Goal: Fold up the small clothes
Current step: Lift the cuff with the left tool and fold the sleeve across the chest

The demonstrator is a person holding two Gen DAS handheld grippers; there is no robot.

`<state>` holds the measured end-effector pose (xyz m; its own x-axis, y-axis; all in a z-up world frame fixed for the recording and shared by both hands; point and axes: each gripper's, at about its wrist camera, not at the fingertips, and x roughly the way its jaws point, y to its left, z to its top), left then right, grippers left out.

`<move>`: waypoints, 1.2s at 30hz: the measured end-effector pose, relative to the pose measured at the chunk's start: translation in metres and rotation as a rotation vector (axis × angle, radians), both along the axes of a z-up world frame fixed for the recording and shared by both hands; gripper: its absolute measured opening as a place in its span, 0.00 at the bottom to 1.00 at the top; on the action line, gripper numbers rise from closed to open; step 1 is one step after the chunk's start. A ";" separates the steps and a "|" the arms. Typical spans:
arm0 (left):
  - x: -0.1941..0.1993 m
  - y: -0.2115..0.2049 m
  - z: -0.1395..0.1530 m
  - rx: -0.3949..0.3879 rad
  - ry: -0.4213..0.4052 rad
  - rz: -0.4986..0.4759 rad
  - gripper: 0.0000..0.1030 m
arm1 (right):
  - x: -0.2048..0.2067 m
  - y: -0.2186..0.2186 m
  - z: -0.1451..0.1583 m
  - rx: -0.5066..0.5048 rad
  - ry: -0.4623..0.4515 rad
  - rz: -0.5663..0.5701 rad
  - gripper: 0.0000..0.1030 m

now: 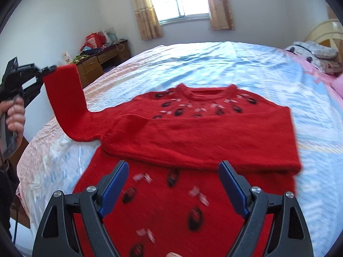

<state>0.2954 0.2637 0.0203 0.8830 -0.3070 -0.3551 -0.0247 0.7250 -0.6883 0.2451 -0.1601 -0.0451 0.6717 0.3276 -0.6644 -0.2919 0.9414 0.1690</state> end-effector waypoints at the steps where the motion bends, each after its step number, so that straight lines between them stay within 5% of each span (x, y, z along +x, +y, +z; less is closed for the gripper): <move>1: 0.005 -0.010 0.002 0.006 0.000 -0.012 0.05 | -0.006 -0.007 0.002 0.000 0.001 -0.005 0.84; 14: 0.049 -0.159 -0.002 0.030 0.006 -0.165 0.05 | -0.048 -0.067 -0.020 -0.019 0.049 -0.080 0.84; 23: 0.061 -0.258 -0.033 0.198 0.036 -0.219 0.05 | -0.057 -0.079 -0.047 0.002 0.088 -0.108 0.84; 36: 0.077 -0.337 -0.081 0.429 0.105 -0.310 0.05 | -0.062 -0.094 -0.056 0.055 0.058 -0.116 0.84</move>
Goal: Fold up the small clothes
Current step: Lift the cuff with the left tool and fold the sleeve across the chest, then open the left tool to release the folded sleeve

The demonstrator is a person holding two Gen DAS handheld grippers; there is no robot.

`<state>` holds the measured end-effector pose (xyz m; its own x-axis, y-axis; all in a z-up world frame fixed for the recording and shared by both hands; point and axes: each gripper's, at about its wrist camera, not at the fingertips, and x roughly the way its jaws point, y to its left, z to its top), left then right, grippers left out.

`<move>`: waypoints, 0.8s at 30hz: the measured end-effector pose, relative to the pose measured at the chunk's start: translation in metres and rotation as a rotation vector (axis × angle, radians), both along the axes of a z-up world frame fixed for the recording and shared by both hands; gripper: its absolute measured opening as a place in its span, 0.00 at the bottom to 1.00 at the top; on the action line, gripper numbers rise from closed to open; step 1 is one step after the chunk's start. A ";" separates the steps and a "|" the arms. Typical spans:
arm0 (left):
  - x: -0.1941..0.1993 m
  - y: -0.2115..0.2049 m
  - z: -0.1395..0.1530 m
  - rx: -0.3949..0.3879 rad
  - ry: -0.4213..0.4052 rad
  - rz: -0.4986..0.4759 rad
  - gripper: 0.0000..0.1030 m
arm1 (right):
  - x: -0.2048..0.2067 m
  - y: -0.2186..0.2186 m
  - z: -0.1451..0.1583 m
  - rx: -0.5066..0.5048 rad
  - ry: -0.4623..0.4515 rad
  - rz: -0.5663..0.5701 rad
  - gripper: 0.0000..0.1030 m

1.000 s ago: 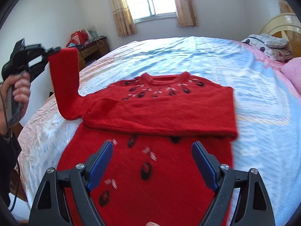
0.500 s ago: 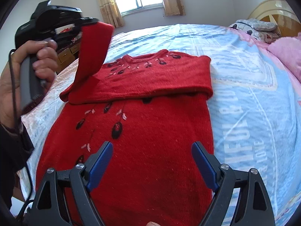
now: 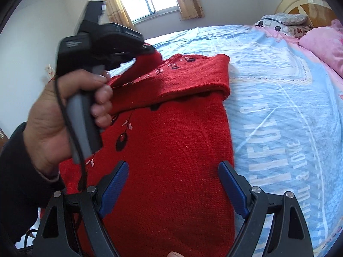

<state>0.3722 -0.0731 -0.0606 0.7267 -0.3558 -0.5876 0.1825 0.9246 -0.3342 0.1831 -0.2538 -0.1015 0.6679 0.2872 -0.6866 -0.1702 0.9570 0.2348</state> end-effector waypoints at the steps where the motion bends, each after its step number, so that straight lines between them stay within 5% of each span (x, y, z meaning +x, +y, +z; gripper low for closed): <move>1: 0.001 -0.003 -0.003 0.014 0.006 -0.008 0.05 | 0.000 0.000 -0.001 -0.002 -0.005 0.003 0.84; 3: 0.003 -0.011 -0.013 0.092 0.039 -0.028 0.06 | -0.001 0.001 -0.002 -0.012 -0.013 0.012 0.84; 6: -0.002 -0.009 -0.021 0.175 0.070 -0.037 0.20 | -0.002 0.003 -0.004 -0.038 -0.032 0.032 0.84; 8: -0.012 0.004 -0.019 0.207 0.055 -0.027 0.47 | -0.003 0.003 -0.005 -0.041 -0.038 0.039 0.86; 10: -0.033 0.024 -0.010 0.241 0.003 -0.009 0.61 | -0.003 0.003 -0.006 -0.048 -0.043 0.042 0.87; 13: -0.055 0.055 -0.005 0.294 -0.046 0.029 0.64 | -0.006 0.006 -0.006 -0.066 -0.049 0.049 0.88; 18: -0.080 0.137 -0.018 0.460 -0.038 0.233 0.69 | -0.006 0.003 -0.001 -0.026 -0.037 0.032 0.88; 24: -0.072 0.183 -0.037 0.330 0.095 0.266 0.71 | 0.004 0.006 0.031 -0.015 -0.088 -0.029 0.88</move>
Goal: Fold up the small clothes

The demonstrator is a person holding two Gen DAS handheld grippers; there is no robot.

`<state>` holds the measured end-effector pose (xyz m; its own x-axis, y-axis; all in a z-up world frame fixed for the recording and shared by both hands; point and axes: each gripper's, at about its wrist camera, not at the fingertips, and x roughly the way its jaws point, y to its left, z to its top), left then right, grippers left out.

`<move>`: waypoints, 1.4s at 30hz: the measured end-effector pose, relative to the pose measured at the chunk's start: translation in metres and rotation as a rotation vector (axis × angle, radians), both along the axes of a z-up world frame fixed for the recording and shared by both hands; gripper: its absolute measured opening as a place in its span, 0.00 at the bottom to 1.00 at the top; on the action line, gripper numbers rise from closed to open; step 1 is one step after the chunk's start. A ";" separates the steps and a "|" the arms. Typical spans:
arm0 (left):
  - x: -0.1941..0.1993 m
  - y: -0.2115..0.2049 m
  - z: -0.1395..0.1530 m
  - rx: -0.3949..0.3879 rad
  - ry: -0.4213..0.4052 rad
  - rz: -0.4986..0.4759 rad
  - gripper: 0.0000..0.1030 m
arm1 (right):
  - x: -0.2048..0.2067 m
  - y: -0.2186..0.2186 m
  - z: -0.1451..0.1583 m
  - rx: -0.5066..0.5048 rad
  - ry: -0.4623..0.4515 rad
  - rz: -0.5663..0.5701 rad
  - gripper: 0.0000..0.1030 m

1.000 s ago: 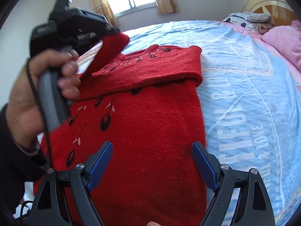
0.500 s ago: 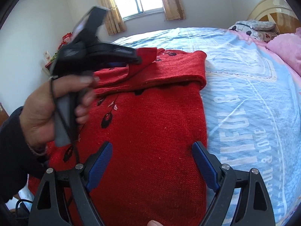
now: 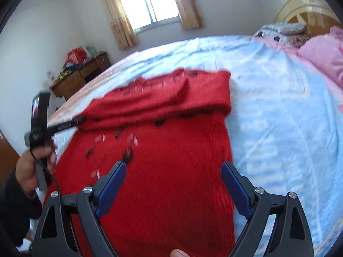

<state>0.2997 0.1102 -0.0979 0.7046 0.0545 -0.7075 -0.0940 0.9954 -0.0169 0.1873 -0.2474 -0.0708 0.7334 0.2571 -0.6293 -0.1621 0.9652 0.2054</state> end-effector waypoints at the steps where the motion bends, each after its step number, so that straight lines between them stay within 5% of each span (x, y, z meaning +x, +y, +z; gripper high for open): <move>1: 0.000 0.000 -0.002 -0.019 0.008 -0.002 0.76 | 0.005 0.002 0.006 0.000 -0.002 -0.007 0.88; 9: 0.003 0.015 -0.015 -0.130 0.067 0.042 0.88 | 0.070 0.013 0.036 0.042 0.007 -0.007 0.78; 18: 0.004 0.019 -0.019 -0.152 0.068 0.035 0.91 | 0.158 0.038 0.000 0.005 0.140 -0.060 0.58; 19: 0.004 0.020 -0.019 -0.152 0.066 0.036 0.91 | 0.162 0.045 -0.007 -0.021 0.153 -0.048 0.53; 21: 0.004 0.018 -0.019 -0.139 0.063 0.037 0.91 | 0.167 0.054 -0.015 -0.089 0.163 -0.044 0.23; 24: 0.004 0.019 -0.019 -0.144 0.062 0.032 0.91 | 0.159 0.057 -0.007 -0.130 0.103 -0.038 0.05; 33: 0.002 0.021 -0.019 -0.160 0.055 0.031 0.92 | 0.137 0.031 0.046 -0.177 -0.064 -0.074 0.05; 42: 0.000 0.025 -0.018 -0.183 0.042 0.044 0.92 | 0.133 0.006 0.020 -0.221 -0.025 -0.141 0.02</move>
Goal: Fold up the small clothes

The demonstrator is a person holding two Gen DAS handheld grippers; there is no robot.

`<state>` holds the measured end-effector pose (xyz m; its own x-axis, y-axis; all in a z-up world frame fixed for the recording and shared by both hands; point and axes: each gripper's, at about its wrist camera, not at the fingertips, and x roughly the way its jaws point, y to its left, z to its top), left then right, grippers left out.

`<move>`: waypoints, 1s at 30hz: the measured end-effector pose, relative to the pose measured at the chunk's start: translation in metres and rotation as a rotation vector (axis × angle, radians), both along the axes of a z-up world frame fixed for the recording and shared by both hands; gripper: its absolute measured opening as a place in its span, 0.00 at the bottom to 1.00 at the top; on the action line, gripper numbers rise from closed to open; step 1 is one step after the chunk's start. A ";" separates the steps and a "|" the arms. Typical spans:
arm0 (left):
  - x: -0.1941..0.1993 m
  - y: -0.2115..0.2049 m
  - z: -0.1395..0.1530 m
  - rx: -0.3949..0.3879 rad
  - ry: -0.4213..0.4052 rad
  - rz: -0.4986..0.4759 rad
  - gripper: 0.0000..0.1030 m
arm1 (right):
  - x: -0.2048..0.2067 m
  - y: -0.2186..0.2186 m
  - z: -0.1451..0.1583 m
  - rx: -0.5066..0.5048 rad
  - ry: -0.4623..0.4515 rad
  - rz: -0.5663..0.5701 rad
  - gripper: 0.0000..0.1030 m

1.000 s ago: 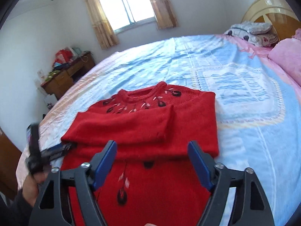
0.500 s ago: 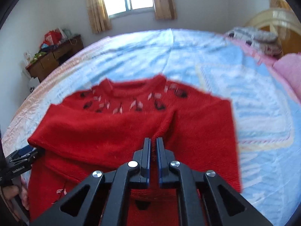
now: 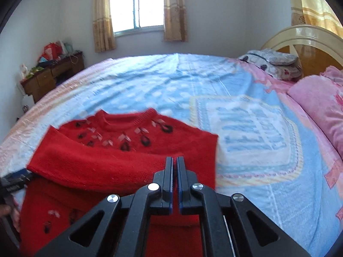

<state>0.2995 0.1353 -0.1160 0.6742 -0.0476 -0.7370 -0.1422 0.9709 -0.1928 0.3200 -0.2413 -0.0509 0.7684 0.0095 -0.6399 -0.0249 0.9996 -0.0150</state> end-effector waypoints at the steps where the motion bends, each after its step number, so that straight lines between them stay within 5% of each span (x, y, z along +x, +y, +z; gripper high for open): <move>1: 0.000 0.000 0.000 -0.001 -0.002 0.004 0.92 | 0.000 -0.003 -0.006 -0.001 0.012 -0.006 0.02; 6: -0.001 0.001 0.000 -0.008 -0.004 0.010 0.92 | -0.004 -0.019 -0.026 -0.023 0.049 -0.066 0.00; 13: -0.002 0.001 0.000 -0.010 -0.008 0.010 0.92 | -0.009 -0.041 -0.027 0.084 0.055 -0.075 0.02; 14: -0.002 0.002 0.000 -0.011 -0.010 0.010 0.92 | -0.009 -0.043 -0.024 0.106 0.049 -0.078 0.22; 15: -0.002 0.002 0.000 -0.013 -0.010 0.009 0.92 | -0.007 -0.044 -0.021 0.137 0.049 -0.075 0.65; 16: -0.002 0.001 0.000 -0.013 -0.010 0.008 0.92 | -0.006 -0.045 -0.017 0.191 0.040 -0.063 0.80; 17: -0.001 0.001 0.000 -0.009 -0.008 0.008 0.92 | -0.004 -0.044 -0.015 0.227 0.029 -0.058 0.83; 20: -0.002 0.000 0.000 0.000 -0.005 0.006 0.93 | 0.009 -0.028 -0.012 0.202 0.045 -0.049 0.80; 22: -0.001 0.000 0.000 0.001 -0.004 0.004 0.93 | 0.018 -0.013 -0.017 0.181 0.079 -0.007 0.63; 24: -0.001 0.000 0.000 0.002 -0.003 0.004 0.93 | 0.028 0.000 -0.027 0.126 0.137 -0.002 0.26; 30: -0.001 -0.001 0.000 -0.001 -0.004 0.001 0.93 | 0.028 0.002 -0.042 0.027 0.182 -0.018 0.12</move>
